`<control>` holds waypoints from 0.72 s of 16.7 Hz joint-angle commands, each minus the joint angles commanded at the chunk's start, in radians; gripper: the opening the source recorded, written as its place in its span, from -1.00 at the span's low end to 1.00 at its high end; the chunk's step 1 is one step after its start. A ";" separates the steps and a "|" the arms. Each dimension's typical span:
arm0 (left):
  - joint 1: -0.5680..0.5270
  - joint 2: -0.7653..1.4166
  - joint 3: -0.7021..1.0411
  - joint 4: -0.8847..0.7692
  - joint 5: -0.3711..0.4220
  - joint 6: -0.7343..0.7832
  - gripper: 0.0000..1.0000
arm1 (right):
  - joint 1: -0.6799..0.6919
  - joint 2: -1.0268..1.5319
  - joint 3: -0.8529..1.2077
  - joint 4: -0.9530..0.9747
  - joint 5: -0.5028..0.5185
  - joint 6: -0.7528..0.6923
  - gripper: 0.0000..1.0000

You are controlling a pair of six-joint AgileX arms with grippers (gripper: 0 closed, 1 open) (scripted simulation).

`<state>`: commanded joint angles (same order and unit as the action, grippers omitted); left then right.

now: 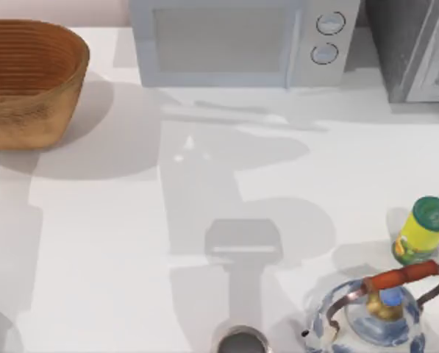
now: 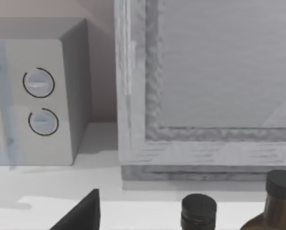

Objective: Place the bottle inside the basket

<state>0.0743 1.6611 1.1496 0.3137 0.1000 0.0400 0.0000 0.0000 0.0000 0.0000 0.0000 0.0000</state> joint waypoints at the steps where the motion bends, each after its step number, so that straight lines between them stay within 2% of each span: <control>1: 0.000 0.000 0.000 0.000 0.000 0.000 -0.85 | 0.000 0.000 0.000 0.000 0.000 0.000 1.00; 12: 0.000 0.000 0.000 0.000 0.000 0.000 0.81 | 0.000 0.000 0.000 0.000 0.000 0.000 1.00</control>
<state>0.0743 1.6611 1.1496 0.3137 0.1000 0.0400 0.0000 0.0000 0.0000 0.0000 0.0000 0.0000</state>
